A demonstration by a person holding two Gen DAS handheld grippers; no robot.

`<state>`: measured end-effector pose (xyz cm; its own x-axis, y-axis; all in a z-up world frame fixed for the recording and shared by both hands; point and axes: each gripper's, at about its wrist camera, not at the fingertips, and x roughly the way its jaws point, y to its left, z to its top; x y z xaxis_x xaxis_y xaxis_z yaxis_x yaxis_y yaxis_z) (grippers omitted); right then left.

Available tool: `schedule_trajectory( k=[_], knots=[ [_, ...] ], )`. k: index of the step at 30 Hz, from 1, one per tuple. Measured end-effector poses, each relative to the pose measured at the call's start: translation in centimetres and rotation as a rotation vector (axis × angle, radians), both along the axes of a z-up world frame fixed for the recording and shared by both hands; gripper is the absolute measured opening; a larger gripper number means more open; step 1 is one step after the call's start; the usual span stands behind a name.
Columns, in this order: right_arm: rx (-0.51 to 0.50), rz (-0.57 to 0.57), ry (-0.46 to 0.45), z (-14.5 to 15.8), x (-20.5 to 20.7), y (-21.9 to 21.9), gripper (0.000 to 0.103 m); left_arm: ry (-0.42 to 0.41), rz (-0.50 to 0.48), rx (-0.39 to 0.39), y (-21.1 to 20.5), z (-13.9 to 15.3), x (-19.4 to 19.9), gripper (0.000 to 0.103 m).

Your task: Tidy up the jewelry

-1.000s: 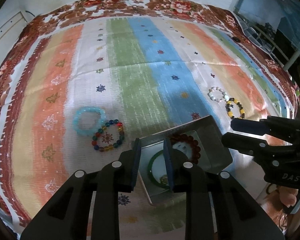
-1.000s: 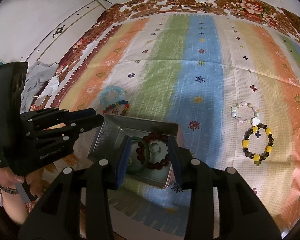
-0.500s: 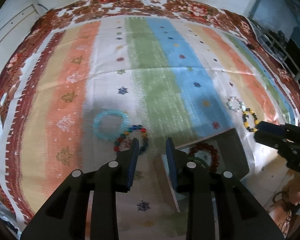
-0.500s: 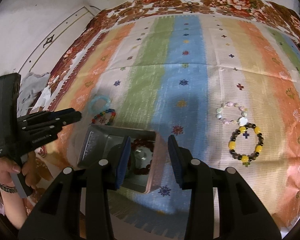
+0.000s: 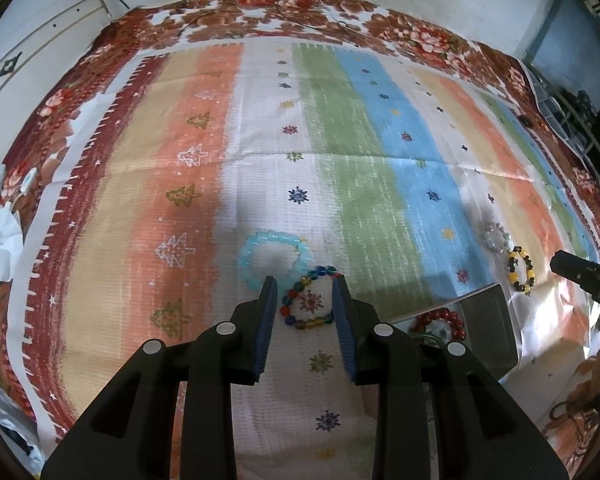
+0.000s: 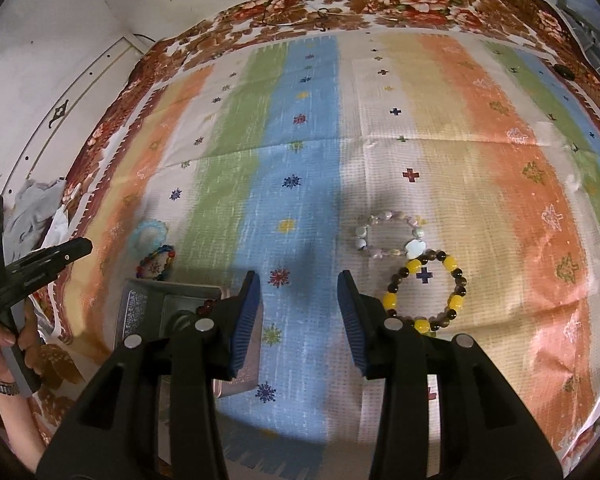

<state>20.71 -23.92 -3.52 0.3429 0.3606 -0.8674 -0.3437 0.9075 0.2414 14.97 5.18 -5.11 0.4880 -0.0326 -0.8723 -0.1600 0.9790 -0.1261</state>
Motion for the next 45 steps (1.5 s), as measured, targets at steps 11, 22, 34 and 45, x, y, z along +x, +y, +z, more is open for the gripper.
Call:
schedule_trajectory(
  k=[11,22,34,45],
  knots=[
    [-0.029,-0.007,0.025,-0.9,1.0,0.3,0.042,0.020,-0.013,0.012,-0.1,-0.5,1.1,0.029],
    [-0.088,-0.015,0.060,-2.4,3.3,0.9,0.042,0.087,-0.006,0.086,-0.2,-2.0,3.3,0.029],
    [-0.155,-0.046,0.097,-4.1,5.9,0.3,0.043,0.142,-0.035,0.085,-0.3,-3.2,6.3,0.031],
    [-0.216,-0.072,0.157,-6.5,9.5,-0.8,0.043,0.193,-0.040,0.062,0.1,-4.6,9.5,0.030]
  ],
)
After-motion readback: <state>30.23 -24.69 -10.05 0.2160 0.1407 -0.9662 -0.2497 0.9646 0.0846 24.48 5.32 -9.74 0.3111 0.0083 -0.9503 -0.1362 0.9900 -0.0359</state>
